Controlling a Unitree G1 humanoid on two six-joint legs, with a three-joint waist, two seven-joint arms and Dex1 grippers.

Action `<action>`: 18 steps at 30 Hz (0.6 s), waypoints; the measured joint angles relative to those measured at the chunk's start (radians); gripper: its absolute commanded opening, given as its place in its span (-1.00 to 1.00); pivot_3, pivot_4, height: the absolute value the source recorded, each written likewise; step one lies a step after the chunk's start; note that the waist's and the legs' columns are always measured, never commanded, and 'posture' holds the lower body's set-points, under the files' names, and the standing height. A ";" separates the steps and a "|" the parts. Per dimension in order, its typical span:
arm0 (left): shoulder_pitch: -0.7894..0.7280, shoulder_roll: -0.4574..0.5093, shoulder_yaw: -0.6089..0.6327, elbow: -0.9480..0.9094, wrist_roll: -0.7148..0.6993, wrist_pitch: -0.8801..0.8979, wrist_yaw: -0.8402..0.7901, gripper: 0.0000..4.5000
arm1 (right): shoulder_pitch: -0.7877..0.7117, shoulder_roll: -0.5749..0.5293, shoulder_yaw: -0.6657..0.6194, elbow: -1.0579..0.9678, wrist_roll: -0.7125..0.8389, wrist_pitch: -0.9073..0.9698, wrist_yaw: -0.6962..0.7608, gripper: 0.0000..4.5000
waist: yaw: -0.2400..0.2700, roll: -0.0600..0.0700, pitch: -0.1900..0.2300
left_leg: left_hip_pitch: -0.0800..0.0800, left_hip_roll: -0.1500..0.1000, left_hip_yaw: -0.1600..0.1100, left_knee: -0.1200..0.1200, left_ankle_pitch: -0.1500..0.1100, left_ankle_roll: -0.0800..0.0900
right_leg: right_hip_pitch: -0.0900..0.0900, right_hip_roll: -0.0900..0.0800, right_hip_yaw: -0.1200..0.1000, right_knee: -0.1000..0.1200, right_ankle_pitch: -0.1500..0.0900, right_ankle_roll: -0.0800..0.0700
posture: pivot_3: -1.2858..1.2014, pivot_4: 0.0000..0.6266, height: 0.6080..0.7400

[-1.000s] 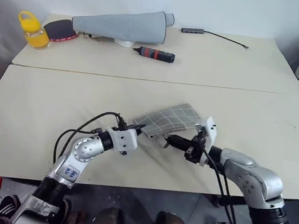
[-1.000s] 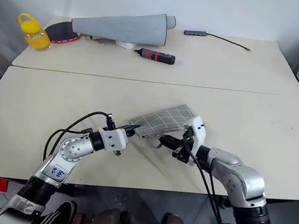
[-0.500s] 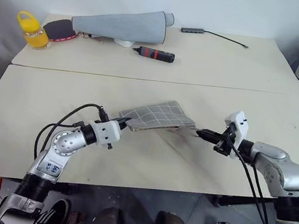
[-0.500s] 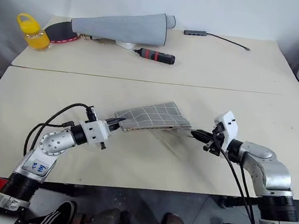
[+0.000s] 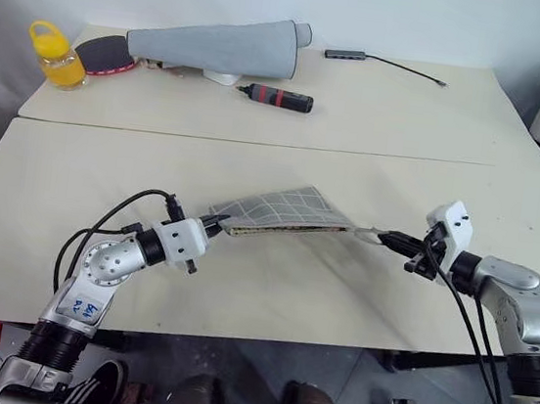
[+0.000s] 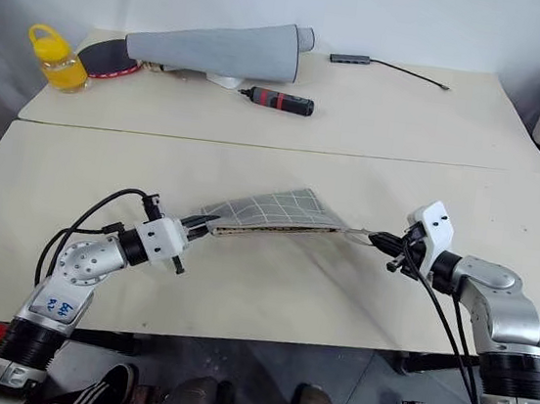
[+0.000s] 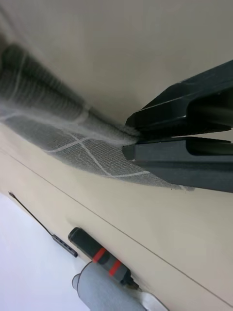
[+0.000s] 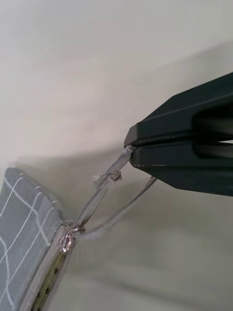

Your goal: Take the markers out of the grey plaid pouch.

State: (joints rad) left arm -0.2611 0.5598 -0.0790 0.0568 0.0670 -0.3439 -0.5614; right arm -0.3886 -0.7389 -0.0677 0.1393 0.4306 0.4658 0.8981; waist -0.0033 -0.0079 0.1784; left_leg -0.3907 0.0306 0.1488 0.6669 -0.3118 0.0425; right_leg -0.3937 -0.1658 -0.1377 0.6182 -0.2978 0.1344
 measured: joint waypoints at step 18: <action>-0.034 -0.076 -0.009 -0.006 -0.038 0.084 -0.008 -1.00 | -0.054 0.144 0.067 -0.425 0.087 0.007 0.007 -0.99 | 0.000 0.000 0.000 | 0.000 0.000 -0.001 -0.001 0.000 -0.001 | 0.000 0.001 -0.001 0.000 0.000 0.000 | 0.03 -0.52 1.00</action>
State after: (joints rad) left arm -0.2955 0.4840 -0.0881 0.0507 0.0289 -0.2603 -0.5698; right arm -0.4430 -0.5952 -0.0005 -0.2860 0.5177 0.4726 0.9052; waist -0.0030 -0.0079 0.1784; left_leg -0.3908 0.0308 0.1479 0.6662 -0.3122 0.0414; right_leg -0.3941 -0.1652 -0.1382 0.6185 -0.2978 0.1344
